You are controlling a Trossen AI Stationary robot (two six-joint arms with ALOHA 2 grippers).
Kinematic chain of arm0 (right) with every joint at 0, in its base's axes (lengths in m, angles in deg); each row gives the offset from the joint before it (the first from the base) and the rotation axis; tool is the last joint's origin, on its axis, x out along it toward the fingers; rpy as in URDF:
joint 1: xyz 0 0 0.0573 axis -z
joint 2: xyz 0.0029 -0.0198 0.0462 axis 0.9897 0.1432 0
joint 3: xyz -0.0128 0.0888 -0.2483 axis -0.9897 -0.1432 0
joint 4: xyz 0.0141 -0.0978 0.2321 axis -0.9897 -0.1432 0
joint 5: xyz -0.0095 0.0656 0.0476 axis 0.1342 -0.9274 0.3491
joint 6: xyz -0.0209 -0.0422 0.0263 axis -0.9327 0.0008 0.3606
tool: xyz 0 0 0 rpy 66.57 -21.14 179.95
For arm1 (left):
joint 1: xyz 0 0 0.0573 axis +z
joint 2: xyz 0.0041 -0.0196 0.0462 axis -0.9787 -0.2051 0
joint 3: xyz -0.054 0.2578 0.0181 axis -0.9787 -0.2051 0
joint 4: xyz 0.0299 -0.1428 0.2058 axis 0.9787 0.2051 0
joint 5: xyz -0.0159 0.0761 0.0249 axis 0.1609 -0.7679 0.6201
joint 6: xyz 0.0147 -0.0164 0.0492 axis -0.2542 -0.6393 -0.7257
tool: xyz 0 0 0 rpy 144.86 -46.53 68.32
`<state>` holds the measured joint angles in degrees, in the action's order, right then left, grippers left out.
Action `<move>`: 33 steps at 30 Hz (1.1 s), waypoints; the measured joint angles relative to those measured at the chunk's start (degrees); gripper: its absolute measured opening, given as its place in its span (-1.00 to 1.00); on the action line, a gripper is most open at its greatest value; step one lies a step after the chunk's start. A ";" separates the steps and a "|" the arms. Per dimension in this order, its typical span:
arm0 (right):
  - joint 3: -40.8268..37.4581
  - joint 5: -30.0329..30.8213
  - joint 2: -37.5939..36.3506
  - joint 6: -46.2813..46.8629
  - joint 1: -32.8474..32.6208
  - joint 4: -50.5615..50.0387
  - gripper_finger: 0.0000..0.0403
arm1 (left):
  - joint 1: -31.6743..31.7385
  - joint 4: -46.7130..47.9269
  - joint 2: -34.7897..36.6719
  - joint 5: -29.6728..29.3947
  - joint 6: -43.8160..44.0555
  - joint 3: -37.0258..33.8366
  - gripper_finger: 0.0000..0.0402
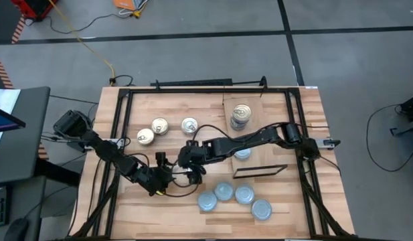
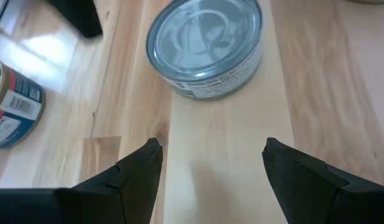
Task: Stack canned seafood by type on shelf
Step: Stack the green tuna can on top of the other green tuna can on the shelf
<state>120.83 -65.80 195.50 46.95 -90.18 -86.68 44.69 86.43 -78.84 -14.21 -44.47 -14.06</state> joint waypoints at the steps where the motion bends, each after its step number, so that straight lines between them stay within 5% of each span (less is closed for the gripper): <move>1: 0.00 0.02 -0.40 0.33 -0.34 -2.61 0.58 | 0.00 0.20 -0.02 -0.09 -0.03 0.29 0.32; 9: -0.24 2.52 1.61 0.91 -3.91 -9.25 0.58 | 5.15 -0.08 -0.09 2.36 0.40 3.26 0.32; 17: -0.15 8.11 -3.91 5.07 -3.93 -18.27 0.58 | 17.14 -5.67 -0.05 22.15 10.43 4.37 0.29; 33: -0.28 13.20 -6.03 6.58 -7.97 -24.87 0.58 | 27.02 -6.17 -2.19 30.26 12.02 4.38 -0.40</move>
<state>120.54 -52.60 189.48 53.53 -98.15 -111.55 71.71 80.27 -81.03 16.05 -32.45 -9.67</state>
